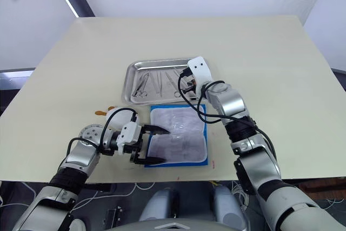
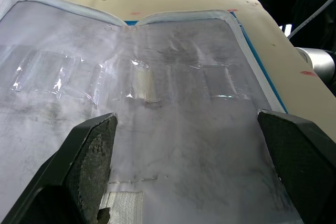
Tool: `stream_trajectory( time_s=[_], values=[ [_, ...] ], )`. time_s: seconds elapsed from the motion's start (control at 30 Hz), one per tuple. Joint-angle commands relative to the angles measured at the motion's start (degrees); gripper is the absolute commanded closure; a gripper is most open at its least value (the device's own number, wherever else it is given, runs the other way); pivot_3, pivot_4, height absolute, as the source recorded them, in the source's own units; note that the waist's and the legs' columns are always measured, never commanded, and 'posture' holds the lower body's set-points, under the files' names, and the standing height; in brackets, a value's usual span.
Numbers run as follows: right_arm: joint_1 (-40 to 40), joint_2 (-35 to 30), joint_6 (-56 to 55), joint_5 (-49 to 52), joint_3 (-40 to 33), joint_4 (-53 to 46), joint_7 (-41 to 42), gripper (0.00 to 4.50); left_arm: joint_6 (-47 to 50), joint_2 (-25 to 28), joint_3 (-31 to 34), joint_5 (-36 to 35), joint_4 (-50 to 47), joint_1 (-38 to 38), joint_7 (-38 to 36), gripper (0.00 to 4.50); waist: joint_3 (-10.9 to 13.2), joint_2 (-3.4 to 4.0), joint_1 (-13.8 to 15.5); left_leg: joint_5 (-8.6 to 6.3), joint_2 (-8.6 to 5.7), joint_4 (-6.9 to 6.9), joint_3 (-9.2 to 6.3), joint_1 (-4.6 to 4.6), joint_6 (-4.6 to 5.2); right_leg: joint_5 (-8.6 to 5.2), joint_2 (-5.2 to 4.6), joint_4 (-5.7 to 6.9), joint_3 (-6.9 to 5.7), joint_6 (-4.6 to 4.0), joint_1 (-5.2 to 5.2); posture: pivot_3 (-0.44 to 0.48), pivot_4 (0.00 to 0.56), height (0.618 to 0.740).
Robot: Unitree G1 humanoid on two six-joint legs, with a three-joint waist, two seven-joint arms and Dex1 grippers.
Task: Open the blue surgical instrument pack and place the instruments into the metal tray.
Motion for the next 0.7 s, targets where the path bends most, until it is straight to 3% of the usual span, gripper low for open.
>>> stream_trajectory(
  time_s=[0.03,0.3,0.37,0.43,0.63,0.7],
  values=[
    [-2.30,1.09,-2.77,-0.64,-1.89,3.40,-2.04,4.46,1.50,0.63,-1.98,4.45,4.37,2.74,1.34,0.00,0.00,0.00,-0.02,0.00,0.00,0.00,0.00,0.00,0.00,0.00,0.00,-0.01,0.00,0.00,0.00,0.000,0.150,0.740],
    [-3.42,1.63,-4.87,-1.26,-2.66,7.56,-2.90,4.46,1.42,0.81,-1.75,4.54,4.38,2.83,1.34,0.00,0.00,0.01,-0.13,0.00,0.00,-0.01,-0.01,0.01,0.00,0.00,0.00,0.00,0.02,0.00,0.00,0.000,0.150,0.740],
    [-3.33,1.45,-5.04,-1.46,-2.31,6.99,-2.32,3.54,1.31,0.88,-1.71,4.53,4.49,2.80,1.24,0.00,0.00,0.02,-0.13,0.00,0.00,-0.02,-0.01,0.01,0.00,0.00,0.00,0.00,0.02,0.00,0.00,0.000,0.150,0.740],
    [-3.21,1.33,-5.08,-1.22,-2.31,5.82,-1.58,2.92,1.22,0.93,-1.68,4.53,4.60,2.75,1.16,0.00,0.00,0.02,-0.14,0.00,0.00,-0.02,-0.01,0.01,0.00,0.00,0.00,0.00,0.02,0.00,0.00,0.000,0.150,0.740],
    [-2.89,0.53,-4.16,-0.75,-2.33,-1.01,0.34,0.14,1.15,1.10,-1.50,4.42,4.86,2.36,0.87,0.00,0.03,0.06,-0.13,0.00,0.01,-0.02,-0.04,-0.02,0.00,0.00,0.00,0.00,0.01,0.01,-0.02,0.000,0.150,0.740],
    [-2.15,-0.19,-2.75,-0.10,-2.23,-5.29,1.71,0.06,1.02,1.12,-1.26,4.16,4.69,2.27,0.78,0.00,0.03,0.07,-0.10,0.00,0.01,-0.02,-0.05,-0.03,0.00,0.00,0.01,0.00,0.01,0.01,-0.03,0.000,0.150,0.740]
  ],
)
